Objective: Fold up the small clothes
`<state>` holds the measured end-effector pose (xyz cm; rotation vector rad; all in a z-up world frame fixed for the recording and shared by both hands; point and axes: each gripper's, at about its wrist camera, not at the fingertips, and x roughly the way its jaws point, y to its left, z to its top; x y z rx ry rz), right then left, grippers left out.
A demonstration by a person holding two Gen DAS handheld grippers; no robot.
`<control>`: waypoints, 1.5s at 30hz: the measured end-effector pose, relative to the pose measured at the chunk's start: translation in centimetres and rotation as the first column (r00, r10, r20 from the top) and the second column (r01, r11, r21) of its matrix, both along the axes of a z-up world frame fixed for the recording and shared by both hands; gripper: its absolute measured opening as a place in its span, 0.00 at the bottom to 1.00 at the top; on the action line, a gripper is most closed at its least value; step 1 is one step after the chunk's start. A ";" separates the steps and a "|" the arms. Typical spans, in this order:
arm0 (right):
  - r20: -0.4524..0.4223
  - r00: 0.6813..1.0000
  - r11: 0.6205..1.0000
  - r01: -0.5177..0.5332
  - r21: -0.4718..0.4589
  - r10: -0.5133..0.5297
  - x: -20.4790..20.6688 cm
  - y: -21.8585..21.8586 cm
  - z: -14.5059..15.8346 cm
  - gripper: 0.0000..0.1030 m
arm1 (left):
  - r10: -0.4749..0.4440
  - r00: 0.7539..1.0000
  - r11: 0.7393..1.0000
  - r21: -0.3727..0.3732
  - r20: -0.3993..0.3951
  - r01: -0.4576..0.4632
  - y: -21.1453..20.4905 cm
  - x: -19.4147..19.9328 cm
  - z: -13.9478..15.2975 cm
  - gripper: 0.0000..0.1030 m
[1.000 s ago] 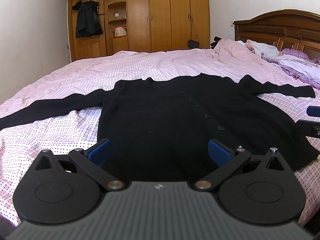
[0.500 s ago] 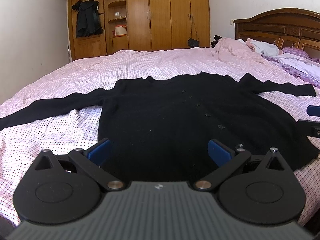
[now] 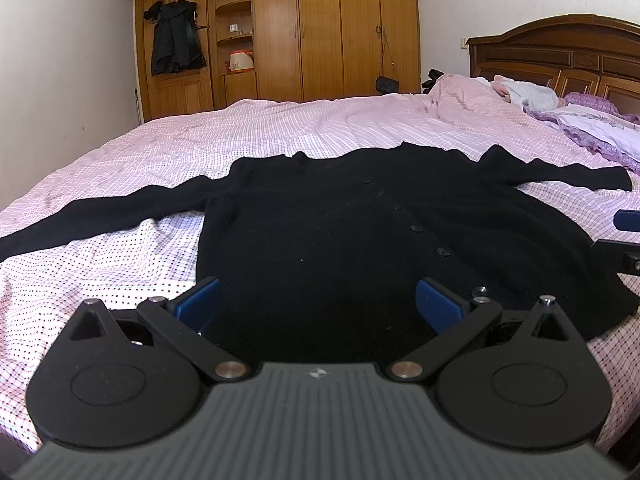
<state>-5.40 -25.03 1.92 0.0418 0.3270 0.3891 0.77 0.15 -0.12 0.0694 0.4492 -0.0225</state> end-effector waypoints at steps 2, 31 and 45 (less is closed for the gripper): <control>0.000 1.000 1.000 0.000 0.000 0.000 0.0 0.0 0.0 1.00 | 0.000 1.000 1.000 0.001 0.001 0.000 0.0 0.0 0.0 1.00; 0.091 0.996 1.000 0.002 -0.021 0.000 -0.9 0.5 0.7 1.00 | -0.018 1.000 1.000 -0.005 0.023 0.018 0.1 -0.4 0.3 1.00; 0.130 0.989 0.995 -0.067 -0.072 0.076 0.1 4.3 2.0 1.00 | 0.066 0.998 0.997 -0.037 0.008 -0.066 2.1 -0.1 1.4 1.00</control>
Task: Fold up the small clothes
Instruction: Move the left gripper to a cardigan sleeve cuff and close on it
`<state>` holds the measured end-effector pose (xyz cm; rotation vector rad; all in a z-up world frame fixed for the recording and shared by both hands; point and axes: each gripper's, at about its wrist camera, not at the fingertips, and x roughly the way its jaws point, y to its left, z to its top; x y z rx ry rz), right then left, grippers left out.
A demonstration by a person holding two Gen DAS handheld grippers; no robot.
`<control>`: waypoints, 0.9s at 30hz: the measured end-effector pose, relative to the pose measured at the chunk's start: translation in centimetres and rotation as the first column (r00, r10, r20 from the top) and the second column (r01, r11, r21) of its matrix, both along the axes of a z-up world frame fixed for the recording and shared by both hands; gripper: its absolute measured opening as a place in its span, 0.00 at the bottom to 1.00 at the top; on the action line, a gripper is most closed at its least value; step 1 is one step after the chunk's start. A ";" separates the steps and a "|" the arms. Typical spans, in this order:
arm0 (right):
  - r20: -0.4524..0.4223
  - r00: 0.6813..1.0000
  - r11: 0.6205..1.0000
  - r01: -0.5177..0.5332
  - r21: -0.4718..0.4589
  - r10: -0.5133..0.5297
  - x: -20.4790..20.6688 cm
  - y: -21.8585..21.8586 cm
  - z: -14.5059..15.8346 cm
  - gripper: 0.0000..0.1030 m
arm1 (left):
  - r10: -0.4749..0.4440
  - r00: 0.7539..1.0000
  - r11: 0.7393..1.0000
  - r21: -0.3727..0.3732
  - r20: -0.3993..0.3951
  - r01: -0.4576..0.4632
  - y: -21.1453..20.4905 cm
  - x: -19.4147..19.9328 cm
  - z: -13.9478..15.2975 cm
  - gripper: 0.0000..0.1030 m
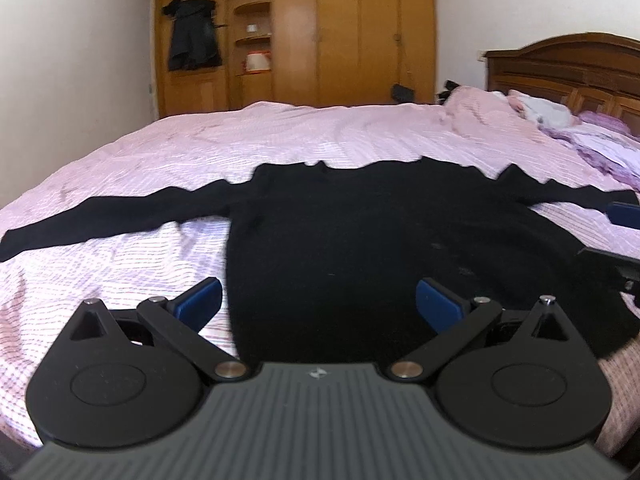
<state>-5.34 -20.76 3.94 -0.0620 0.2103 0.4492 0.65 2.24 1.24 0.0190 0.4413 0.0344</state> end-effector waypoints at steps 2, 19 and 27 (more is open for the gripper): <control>0.002 1.000 1.000 -0.006 0.008 0.006 0.3 0.4 0.5 1.00 | 0.029 1.000 1.000 -0.005 -0.008 -0.029 0.9 0.2 0.2 1.00; 0.090 0.993 0.963 -0.100 0.249 0.080 4.5 9.4 6.5 1.00 | 0.326 0.942 0.930 -0.204 0.073 -0.306 17.2 2.0 2.5 1.00; 0.053 0.985 0.954 -0.170 0.247 0.162 8.1 15.7 6.5 1.00 | 0.433 0.901 0.810 -0.426 -0.029 -0.403 29.8 3.7 1.3 1.00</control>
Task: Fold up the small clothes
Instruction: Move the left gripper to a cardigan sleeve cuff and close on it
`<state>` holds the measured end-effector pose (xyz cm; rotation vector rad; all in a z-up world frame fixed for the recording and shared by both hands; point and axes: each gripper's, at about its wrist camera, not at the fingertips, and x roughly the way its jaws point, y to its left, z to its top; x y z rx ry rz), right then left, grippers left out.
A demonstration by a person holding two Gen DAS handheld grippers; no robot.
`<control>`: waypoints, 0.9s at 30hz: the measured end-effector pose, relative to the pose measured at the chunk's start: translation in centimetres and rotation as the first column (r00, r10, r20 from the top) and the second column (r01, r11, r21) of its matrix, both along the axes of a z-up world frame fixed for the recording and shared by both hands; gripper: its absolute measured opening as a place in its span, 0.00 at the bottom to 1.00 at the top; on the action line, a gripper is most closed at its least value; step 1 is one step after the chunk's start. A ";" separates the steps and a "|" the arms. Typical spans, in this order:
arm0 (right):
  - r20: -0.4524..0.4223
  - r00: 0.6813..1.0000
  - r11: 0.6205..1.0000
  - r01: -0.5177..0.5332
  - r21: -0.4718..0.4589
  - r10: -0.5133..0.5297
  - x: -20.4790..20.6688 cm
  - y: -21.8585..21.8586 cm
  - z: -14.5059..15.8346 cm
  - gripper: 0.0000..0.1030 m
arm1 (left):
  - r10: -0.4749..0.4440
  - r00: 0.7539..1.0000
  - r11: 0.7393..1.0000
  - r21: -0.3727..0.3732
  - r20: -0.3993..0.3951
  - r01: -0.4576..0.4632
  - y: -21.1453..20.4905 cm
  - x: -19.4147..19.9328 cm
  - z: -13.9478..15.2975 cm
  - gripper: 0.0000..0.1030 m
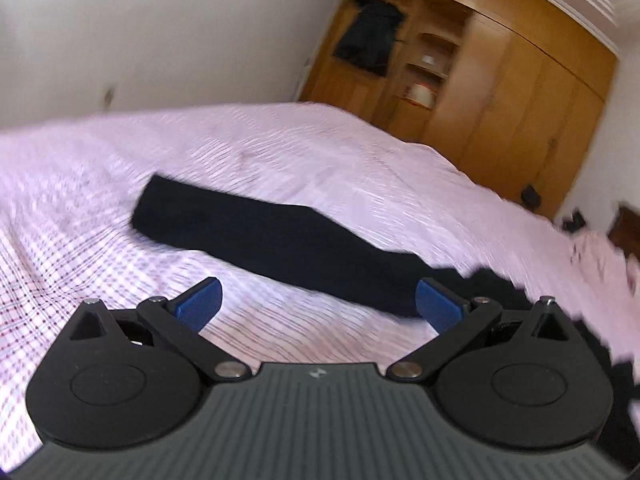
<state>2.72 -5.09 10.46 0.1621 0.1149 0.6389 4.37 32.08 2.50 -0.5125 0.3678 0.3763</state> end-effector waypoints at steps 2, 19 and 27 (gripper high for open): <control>-0.024 0.998 0.998 -0.055 0.036 0.056 0.9 1.1 -0.4 1.00 | 0.045 0.999 0.992 -0.115 0.004 -0.044 3.0 0.5 -0.7 1.00; -0.220 0.973 0.975 -0.025 0.222 0.075 6.9 -4.8 -1.4 1.00 | 0.233 0.939 0.921 -0.367 0.253 -0.130 16.8 5.5 -6.5 1.00; -0.144 0.987 0.982 0.099 0.161 -0.076 6.4 -12.7 -1.7 1.00 | 0.259 0.932 0.917 -0.368 0.253 -0.155 14.7 2.1 -6.5 0.94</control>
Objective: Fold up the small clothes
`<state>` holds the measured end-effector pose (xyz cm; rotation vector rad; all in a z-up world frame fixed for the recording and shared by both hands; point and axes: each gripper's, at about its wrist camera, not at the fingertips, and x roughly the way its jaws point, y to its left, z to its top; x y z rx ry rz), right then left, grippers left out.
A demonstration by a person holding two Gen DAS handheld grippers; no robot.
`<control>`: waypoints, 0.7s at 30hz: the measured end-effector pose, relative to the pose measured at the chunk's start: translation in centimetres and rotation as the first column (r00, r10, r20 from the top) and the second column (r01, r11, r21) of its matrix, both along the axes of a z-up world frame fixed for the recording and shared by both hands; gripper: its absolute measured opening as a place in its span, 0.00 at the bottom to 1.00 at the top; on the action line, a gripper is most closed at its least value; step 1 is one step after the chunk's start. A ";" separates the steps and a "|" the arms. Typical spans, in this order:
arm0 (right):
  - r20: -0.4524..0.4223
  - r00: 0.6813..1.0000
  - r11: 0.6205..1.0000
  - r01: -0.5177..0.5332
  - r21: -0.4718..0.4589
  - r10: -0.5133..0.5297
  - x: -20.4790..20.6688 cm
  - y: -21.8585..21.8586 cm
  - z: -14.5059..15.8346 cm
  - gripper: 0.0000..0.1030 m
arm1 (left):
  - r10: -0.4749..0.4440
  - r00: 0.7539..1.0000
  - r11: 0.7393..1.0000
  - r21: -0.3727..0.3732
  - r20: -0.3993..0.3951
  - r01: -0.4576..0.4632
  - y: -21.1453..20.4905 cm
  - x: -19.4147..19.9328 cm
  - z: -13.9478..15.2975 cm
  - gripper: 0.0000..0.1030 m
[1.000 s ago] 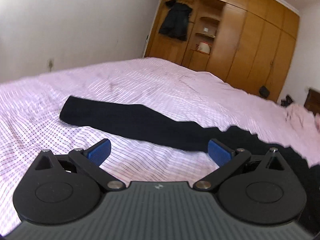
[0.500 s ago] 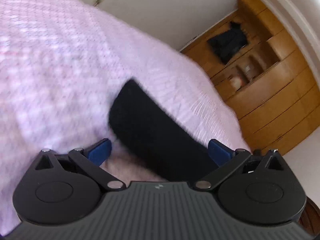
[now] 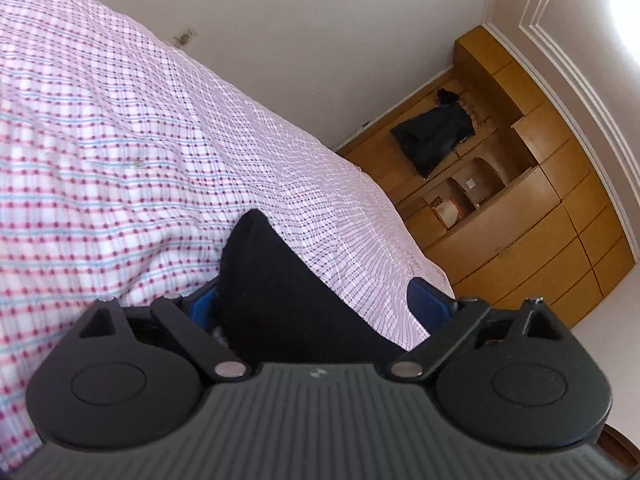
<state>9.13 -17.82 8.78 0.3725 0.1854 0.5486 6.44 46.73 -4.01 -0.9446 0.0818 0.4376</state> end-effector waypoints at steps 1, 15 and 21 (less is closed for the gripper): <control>-0.006 1.000 1.000 0.025 0.000 -0.025 0.2 -0.6 -0.1 1.00 | 0.001 1.000 1.000 0.008 -0.009 -0.001 0.0 0.1 -0.1 0.93; -0.049 0.978 0.979 0.198 -0.058 -0.200 2.6 -2.9 -4.6 1.00 | 0.151 0.982 0.988 -0.009 -0.111 -0.153 -0.1 0.1 -1.7 0.17; -0.090 0.967 0.969 0.228 -0.096 -0.237 3.2 -3.4 -5.6 1.00 | 0.158 0.982 0.987 0.010 -0.099 -0.158 -0.6 -1.8 -1.4 0.10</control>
